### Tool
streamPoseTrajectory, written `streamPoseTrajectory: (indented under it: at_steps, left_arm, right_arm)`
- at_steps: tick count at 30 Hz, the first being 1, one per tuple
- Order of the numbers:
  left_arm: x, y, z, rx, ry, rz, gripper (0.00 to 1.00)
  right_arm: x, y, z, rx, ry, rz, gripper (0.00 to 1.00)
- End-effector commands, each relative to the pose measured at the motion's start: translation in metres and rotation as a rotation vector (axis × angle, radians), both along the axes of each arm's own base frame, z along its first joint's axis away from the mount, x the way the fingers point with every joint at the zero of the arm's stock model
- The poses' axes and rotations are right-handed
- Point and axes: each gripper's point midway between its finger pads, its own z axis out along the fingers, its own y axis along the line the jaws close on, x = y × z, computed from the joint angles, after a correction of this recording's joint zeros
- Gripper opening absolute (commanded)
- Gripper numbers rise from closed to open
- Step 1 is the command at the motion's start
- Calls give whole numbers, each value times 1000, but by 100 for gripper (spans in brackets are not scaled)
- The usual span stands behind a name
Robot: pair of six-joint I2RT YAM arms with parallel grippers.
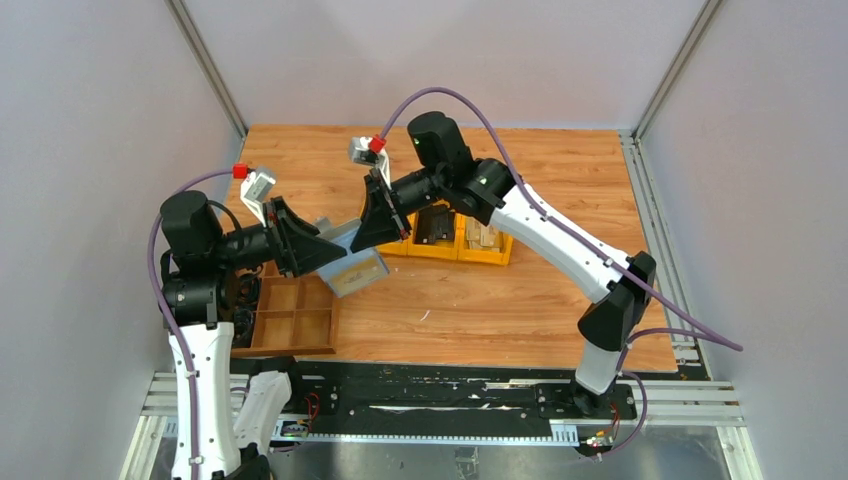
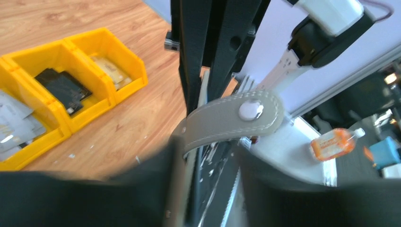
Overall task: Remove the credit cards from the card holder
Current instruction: Remove the credit card from the card holder.
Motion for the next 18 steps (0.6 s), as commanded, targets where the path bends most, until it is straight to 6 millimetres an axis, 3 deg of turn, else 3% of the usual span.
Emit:
streamPoseTrajectory:
  at_steps: [1,2,3,5,8,10,18]
  left_arm:
    - [-7,-2,10,-3,-21,-10,76]
    - [-7,-2,9,-4,-18,-10,89]
    - [-8,-2,8,-5,-13,-11,94]
    - [-10,-2,8,-4,-18,-10,95]
    - [-11,-3,9,-8,-23,-4,93]
    - [-10,-3,15,-22,-18,2,89]
    - [8,0,26,-65,-45,74,51]
  right_arm:
    - [8,1,31,65,73,-38,0]
    - [14,-2,31,82,121,-57,0]
    - [19,-6,42,143,141,-68,0]
    - [29,-22,65,264,198,-99,0]
    - [28,-35,82,369,290,-89,0]
    - [25,-38,84,396,335,-79,0]
    - [11,-38,70,427,437,-85,0]
